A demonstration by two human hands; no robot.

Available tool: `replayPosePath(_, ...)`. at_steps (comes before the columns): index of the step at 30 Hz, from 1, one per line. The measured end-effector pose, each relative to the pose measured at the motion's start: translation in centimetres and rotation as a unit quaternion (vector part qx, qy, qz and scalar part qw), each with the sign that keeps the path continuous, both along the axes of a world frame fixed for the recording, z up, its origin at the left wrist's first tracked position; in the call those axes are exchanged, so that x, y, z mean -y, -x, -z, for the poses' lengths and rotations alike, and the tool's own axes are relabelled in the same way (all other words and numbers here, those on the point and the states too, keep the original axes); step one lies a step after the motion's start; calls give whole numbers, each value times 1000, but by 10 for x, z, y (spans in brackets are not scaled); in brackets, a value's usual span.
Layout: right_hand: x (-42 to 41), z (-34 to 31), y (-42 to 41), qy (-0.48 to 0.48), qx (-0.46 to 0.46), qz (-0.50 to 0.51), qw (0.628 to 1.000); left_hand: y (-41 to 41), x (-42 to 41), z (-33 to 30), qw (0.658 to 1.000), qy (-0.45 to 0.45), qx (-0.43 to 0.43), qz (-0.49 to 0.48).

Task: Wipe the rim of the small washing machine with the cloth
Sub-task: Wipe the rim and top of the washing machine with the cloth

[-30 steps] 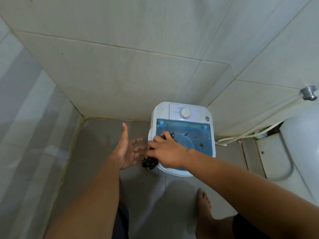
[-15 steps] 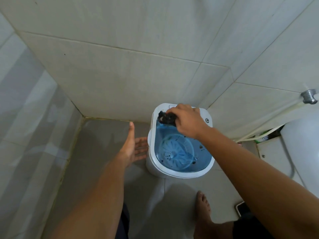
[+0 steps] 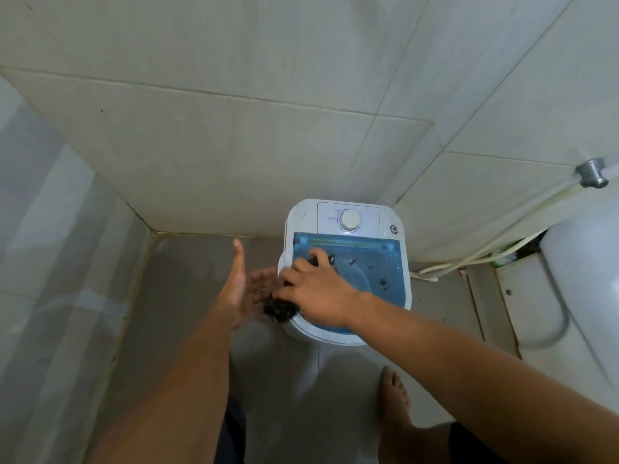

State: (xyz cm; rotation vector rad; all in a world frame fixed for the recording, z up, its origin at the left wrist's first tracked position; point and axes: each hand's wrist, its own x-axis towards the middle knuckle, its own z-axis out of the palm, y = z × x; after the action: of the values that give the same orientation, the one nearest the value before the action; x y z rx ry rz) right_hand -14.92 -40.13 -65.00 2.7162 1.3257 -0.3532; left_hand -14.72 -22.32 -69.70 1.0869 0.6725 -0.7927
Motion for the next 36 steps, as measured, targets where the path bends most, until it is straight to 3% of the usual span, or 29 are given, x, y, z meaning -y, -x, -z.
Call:
replayPosePath(3, 16, -6, 27, 48, -14, -140, 989, -2, -1, 6, 1000, -8, 3, 4)
replayPosePath(5, 27, -18, 33, 37, -51, -152, 986, -1, 0, 10, 999, -25, 10, 21)
replayPosePath(9, 47, -43, -11, -68, -86, 85, 990, 2, 8, 16, 994, -94, 34, 36)
replayPosePath(12, 59, -40, -63, -88, -20, 277, 957, 3, 11, 14, 989, -135, 53, 43)
replayPosePath(15, 45, -18, -79, -83, -24, 377, 922, 4, 15, 9, 981, -168, 82, 51)
replayPosePath(19, 28, 18, -40, -90, 28, 349, 932, 4, 19, 10, 973, -197, 105, 60)
replayPosePath(22, 44, 27, -8, -110, 33, 243, 963, 2, 17, 15, 973, -193, 106, 64)
replayPosePath(26, 55, 4, -2, -56, -97, 118, 987, 1, 17, 16, 975, -188, 103, 64)
replayPosePath(28, 54, -13, -28, -95, -136, 156, 974, 1, 17, 16, 975, -189, 102, 58)
replayPosePath(32, 47, -24, -106, -208, -32, 301, 930, 2, 21, 13, 973, -199, 108, 50)
replayPosePath(36, 21, -8, -144, -134, -11, 374, 918, 2, 23, 15, 973, -196, 116, 46)
